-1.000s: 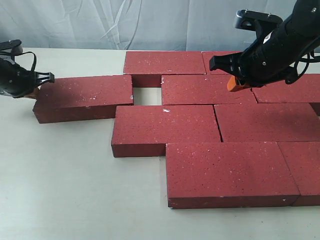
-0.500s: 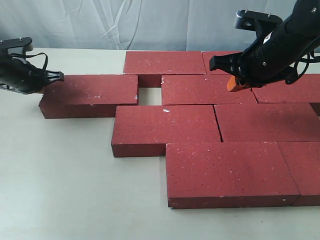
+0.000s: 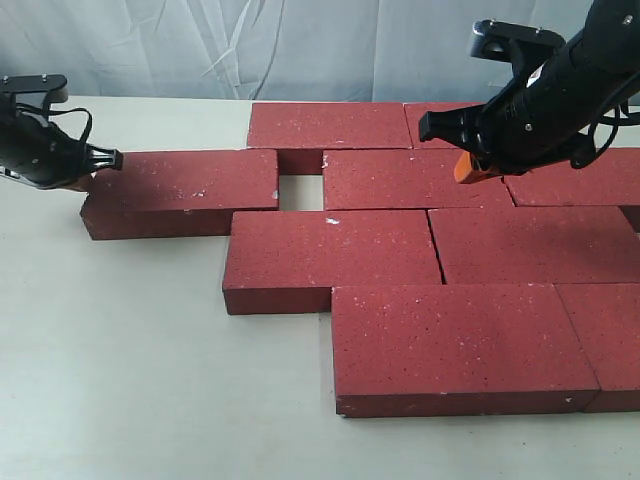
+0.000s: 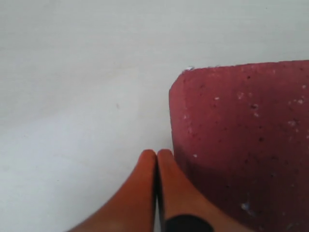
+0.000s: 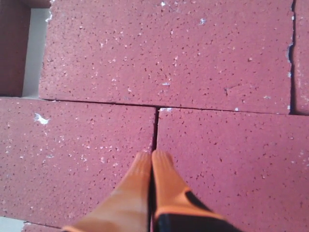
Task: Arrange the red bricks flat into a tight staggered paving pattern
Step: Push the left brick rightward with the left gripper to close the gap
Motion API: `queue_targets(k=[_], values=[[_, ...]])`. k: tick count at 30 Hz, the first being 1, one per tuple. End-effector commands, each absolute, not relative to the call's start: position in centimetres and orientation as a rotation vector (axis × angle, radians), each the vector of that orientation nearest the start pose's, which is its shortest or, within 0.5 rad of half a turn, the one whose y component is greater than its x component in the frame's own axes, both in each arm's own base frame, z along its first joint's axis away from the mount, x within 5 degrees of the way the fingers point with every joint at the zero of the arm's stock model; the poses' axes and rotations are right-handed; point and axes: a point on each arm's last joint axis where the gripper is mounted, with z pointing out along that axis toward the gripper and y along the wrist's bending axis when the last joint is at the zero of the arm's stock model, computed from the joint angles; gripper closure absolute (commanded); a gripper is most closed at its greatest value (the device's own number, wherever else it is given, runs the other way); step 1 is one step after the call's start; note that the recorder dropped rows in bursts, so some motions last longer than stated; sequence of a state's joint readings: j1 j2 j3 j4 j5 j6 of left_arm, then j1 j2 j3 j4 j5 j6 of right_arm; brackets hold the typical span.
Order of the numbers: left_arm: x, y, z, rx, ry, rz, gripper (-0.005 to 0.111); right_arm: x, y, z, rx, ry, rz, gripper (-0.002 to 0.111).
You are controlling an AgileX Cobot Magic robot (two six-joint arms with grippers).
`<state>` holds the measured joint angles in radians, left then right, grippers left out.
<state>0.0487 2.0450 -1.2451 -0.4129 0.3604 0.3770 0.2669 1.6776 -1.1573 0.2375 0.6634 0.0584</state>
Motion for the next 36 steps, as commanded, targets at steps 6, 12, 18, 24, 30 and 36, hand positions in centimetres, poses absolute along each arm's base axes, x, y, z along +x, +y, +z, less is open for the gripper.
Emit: queue_targets(k=[6,12,18,24,30,36], values=[[41.3,-0.6,13.1,0.014,2.615,-0.184,0.107,33.1,10.3,23.7,-0.081,2.67,0.352,0.109],[41.3,-1.2,12.1,0.021,2.638,-0.196,0.107,33.1,10.3,23.7,-0.081,2.67,0.352,0.109],[41.3,-2.4,12.1,0.055,2.633,-0.204,0.107,33.1,10.3,23.7,-0.079,2.668,0.353,0.109],[41.3,-4.2,12.1,0.103,2.618,-0.216,0.107,33.1,10.3,23.7,-0.078,2.668,0.356,0.109],[41.2,-5.3,12.2,0.137,2.611,-0.222,0.107,33.1,10.3,23.7,-0.078,2.668,0.356,0.109],[41.2,-5.5,12.2,0.128,2.608,-0.233,0.107,33.1,10.3,23.7,-0.078,2.668,0.356,0.109]])
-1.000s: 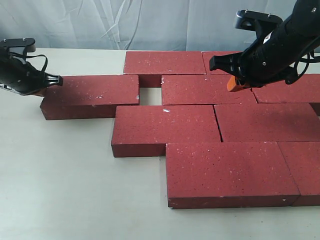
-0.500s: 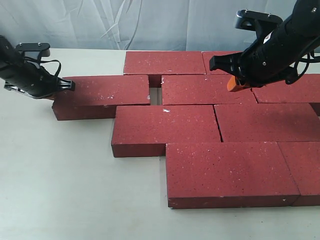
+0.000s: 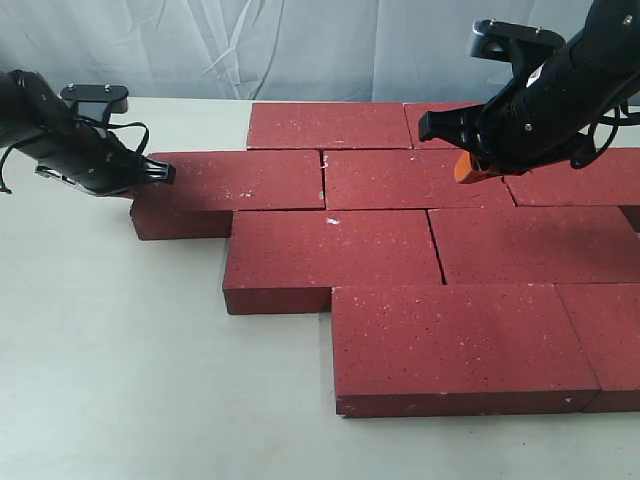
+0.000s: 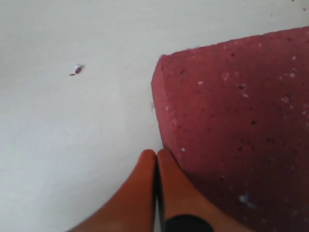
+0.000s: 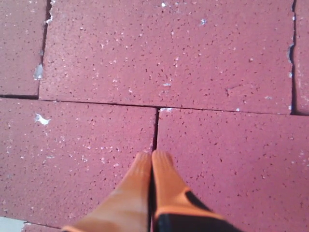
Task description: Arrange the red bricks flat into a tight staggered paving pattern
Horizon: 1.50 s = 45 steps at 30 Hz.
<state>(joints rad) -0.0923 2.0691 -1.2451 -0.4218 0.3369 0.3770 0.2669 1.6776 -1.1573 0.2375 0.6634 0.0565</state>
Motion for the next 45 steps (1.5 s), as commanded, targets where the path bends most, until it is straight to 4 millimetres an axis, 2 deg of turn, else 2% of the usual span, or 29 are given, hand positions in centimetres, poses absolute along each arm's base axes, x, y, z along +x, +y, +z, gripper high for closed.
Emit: queue_targets(k=[1,6,10,20,24,29,32,41,45], values=[[41.2,-5.5,12.2,0.13,2.608,-0.232,0.107,33.1,10.3,23.7,-0.078,2.668,0.356,0.109],[41.2,-5.4,12.3,0.166,2.607,-0.207,0.107,33.1,10.3,23.7,-0.078,2.668,0.356,0.109],[41.1,-4.4,12.8,0.195,2.616,-0.176,0.107,33.1,10.3,23.7,-0.078,2.668,0.356,0.109],[39.9,-0.8,16.4,0.051,2.651,-0.218,0.107,33.1,10.3,23.7,-0.079,2.672,0.355,0.109],[39.1,-0.9,18.1,0.032,2.673,-0.254,0.107,32.9,10.3,23.6,-0.082,2.691,0.355,0.109],[37.6,-2.6,19.8,0.044,2.693,-0.311,0.107,32.5,10.2,23.4,-0.093,2.748,0.354,0.109],[36.4,-4.3,20.0,0.058,2.697,-0.335,0.107,32.2,10.2,23.3,-0.099,2.783,0.353,0.109],[32.7,-11.3,17.7,0.29,2.75,-0.402,0.107,31.9,10.2,23.2,-0.105,2.817,0.352,0.109],[31.7,-13.4,17.2,0.331,2.735,-0.437,0.107,31.8,10.2,23.2,-0.104,2.819,0.355,0.109]])
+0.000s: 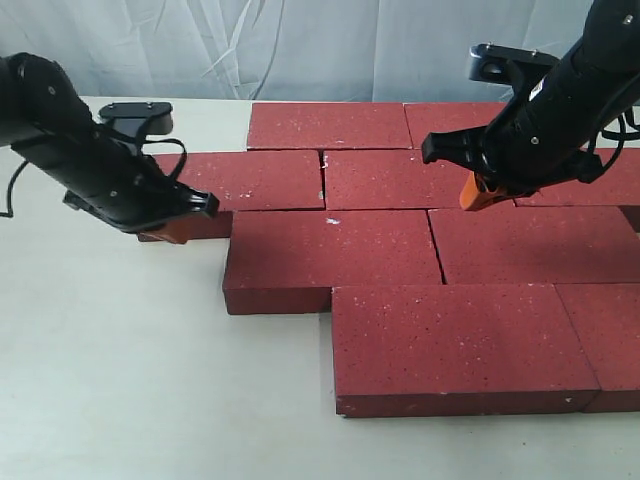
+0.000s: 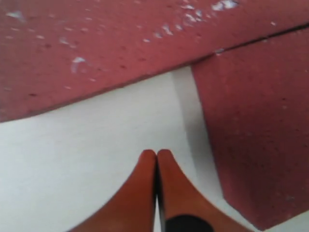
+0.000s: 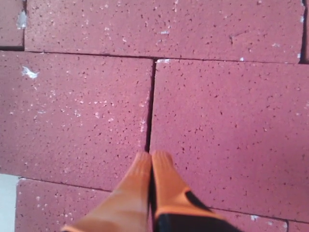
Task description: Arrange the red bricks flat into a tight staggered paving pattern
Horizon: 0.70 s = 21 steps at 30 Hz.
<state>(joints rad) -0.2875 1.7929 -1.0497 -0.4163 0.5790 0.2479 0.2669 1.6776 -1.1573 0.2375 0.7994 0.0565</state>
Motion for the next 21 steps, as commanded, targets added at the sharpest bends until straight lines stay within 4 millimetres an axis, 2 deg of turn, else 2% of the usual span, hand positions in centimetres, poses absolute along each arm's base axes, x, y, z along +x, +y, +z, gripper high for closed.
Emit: queue_targets(k=[1,5,9,21], values=[[31.6,-13.6,17.2,0.337,2.73,-0.435,0.107,31.8,10.2,23.2,-0.104,2.819,0.355,0.109],[31.1,-14.3,16.4,0.36,2.734,-0.431,0.107,31.8,10.2,23.2,-0.102,2.819,0.357,0.109],[31.3,-14.6,14.1,0.324,2.8,-0.438,0.107,31.8,10.2,23.2,-0.102,2.819,0.357,0.109],[31.3,-15.3,13.3,0.272,2.817,-0.494,0.107,31.9,10.2,23.2,-0.101,2.813,0.357,0.109]])
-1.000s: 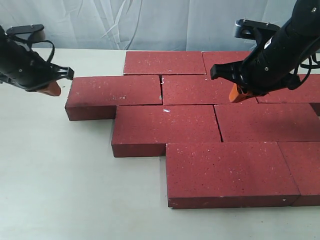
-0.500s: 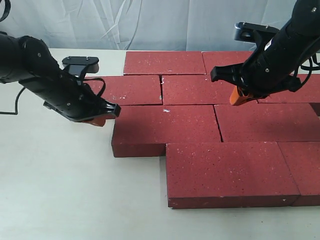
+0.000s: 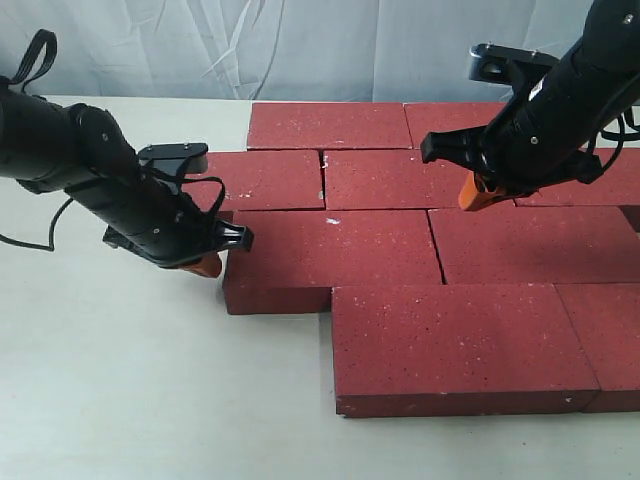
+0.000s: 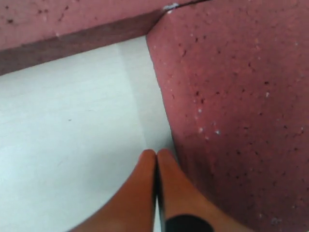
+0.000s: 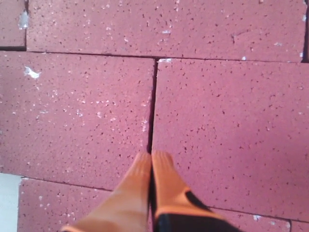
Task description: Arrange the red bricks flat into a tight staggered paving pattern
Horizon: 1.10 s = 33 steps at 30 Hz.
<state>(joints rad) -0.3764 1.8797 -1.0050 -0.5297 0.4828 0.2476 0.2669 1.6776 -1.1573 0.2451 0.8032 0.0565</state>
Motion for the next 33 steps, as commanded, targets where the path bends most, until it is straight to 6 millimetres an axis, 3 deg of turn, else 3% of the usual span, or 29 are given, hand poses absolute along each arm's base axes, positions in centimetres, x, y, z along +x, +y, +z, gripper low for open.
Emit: queue_targets(k=[1,6,12,23,28,33], values=[[31.1,-15.9,13.2,0.296,2.812,-0.519,0.107,31.9,10.2,23.2,-0.101,2.813,0.357,0.109],[30.9,-16.9,13.3,0.345,2.77,-0.552,0.107,31.9,10.2,23.2,-0.101,2.813,0.357,0.109],[31.4,-15.0,13.4,0.324,2.8,-0.527,0.107,31.9,10.1,23.2,-0.11,2.815,0.345,0.109],[31.2,-12.5,18.0,0.302,2.73,-0.455,0.107,31.1,9.9,22.9,-0.148,2.909,0.311,0.109],[30.0,-11.6,19.8,0.304,2.703,-0.377,0.107,30.4,9.6,23.1,-0.178,2.964,0.28,0.109],[27.9,-10.7,21.6,0.31,2.661,-0.354,0.107,29.5,9.4,24.9,-0.187,2.931,0.288,0.109]])
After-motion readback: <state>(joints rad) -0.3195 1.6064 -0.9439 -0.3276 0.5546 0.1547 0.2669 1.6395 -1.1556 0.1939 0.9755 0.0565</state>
